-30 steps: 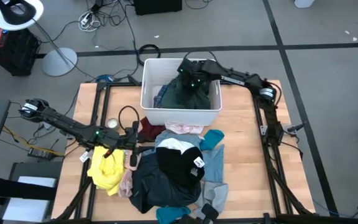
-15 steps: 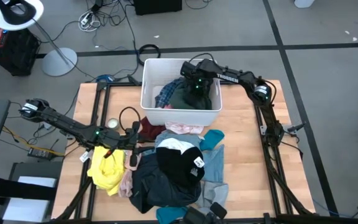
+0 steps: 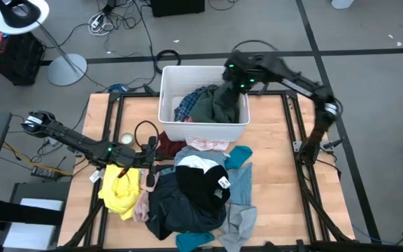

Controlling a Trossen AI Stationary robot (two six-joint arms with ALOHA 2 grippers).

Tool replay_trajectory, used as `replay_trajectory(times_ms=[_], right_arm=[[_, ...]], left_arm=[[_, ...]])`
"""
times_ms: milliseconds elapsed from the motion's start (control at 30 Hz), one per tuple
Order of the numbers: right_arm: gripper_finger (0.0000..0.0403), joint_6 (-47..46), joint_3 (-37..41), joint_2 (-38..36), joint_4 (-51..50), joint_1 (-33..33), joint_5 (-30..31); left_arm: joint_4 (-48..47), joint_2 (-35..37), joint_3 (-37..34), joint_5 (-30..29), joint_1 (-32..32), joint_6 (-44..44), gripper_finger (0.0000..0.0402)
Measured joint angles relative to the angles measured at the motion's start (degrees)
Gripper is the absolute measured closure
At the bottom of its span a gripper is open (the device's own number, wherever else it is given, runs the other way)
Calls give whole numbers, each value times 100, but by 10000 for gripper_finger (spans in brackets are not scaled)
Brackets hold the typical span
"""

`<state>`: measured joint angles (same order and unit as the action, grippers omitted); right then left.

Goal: Sort clothes
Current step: Put the green sweater into the white laundry bin, then put the black underwear into the white laundry bin

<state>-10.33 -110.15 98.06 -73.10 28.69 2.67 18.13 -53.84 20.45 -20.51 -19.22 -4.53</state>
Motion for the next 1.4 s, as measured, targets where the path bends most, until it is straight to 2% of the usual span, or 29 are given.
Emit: replay_trajectory(times_ms=[267,400,700,967,1067,1167,1400], right_arm=[[197,-244,18,-1263,-26,-857,800],[199,-460,523,-1763,54,-1482,1231],[201,-1885,2999,-2831,960,-3130,1768],[206,-3446,4865,-3344,1731,-4409,2856],[206,-4090,5556,-3450,2070,-4847,3322],[207,-4573,6215,-3500,2553,-5196,3529],[209,-4896,7592,-3504,4265,-5570,3840]], left_arm=[[100,0,0,-1,0,-35,278],[231,0,0,-2,0,-37,278],[343,-2,0,-4,0,-42,278],[345,-2,0,8,0,-345,278],[309,-2,0,232,3,-457,278],[232,-8,1,479,2,-565,278],[-1408,-133,687,584,2,-815,291]])
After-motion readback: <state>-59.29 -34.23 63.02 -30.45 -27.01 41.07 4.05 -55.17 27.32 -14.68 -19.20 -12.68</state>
